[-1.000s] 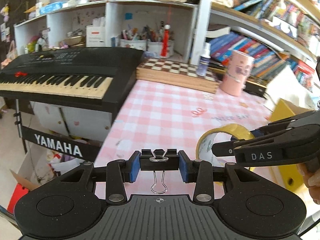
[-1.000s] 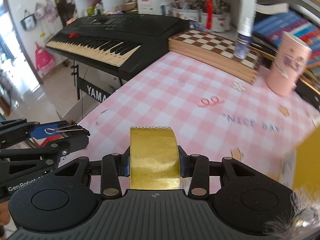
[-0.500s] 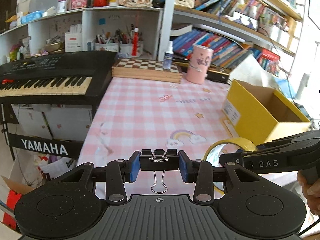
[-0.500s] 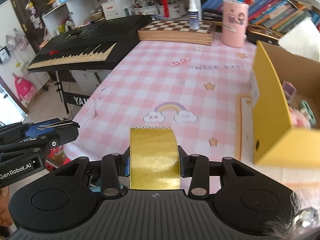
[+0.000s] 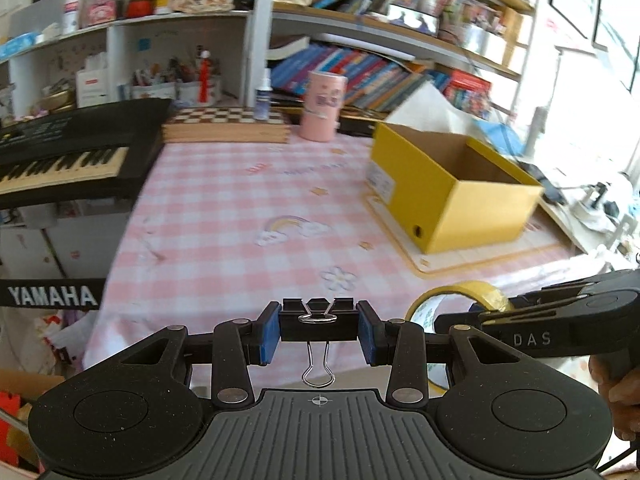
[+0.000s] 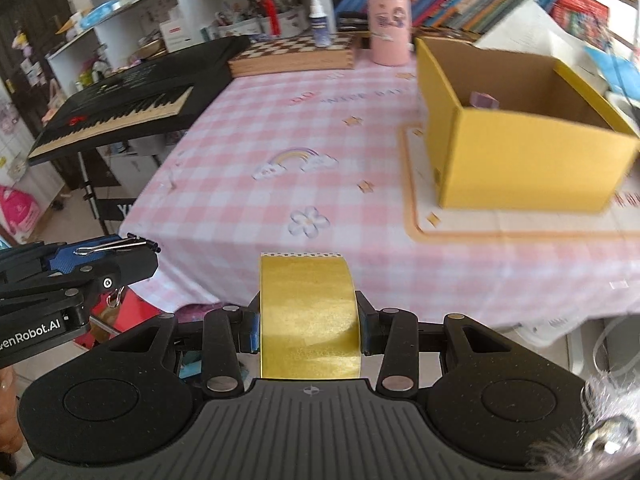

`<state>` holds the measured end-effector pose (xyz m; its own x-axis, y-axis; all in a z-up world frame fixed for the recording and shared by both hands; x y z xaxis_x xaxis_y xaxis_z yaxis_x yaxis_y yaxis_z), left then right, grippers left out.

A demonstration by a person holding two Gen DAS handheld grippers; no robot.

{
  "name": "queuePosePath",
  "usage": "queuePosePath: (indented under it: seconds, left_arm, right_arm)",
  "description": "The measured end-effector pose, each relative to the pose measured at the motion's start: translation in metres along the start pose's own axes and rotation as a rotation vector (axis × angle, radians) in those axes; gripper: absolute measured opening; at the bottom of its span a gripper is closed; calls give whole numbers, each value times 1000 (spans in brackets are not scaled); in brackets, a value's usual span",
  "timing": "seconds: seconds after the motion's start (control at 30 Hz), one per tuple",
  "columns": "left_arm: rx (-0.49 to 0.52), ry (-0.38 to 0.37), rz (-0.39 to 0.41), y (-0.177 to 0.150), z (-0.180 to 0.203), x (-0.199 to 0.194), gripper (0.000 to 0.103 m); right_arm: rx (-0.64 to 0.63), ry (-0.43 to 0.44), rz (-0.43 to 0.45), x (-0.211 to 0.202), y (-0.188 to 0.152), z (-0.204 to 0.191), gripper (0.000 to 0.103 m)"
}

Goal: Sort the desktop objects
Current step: 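Carry the binder clip and tape roll with both tools over the yellow box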

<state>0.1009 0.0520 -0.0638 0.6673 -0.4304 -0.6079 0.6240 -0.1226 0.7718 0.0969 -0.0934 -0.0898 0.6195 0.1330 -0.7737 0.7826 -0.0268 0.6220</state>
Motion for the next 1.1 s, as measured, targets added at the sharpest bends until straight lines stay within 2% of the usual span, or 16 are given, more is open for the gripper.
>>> queuePosePath:
  seconds: [0.3, 0.6, 0.9, 1.1]
  left_arm:
    - [97, -123, -23, -3, 54, 11, 38]
    - [191, -215, -54, -7, 106, 25, 38]
    - [230, -235, -87, -5, 139, 44, 38]
    - [236, -216, -96, 4, 154, 63, 38]
  right_arm:
    - [127, -91, 2, -31, -33, 44, 38]
    - [238, -172, 14, -52, -56, 89, 38]
    - [292, -182, 3, -53, -58, 126, 38]
    - [297, -163, -12, -44, -49, 151, 38]
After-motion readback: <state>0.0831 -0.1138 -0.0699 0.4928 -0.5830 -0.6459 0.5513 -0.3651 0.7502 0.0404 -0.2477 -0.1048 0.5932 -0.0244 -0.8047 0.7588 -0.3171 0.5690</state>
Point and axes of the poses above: each gripper's, at about its wrist camera, not at the fingertips, and x roughly the way its jaws point, z to its right, y to its top, the point moved 10 cm from there along x, roughly the way its jaws point, and after that the axes turned 4 degrees about -y, right-handed, at the moved point
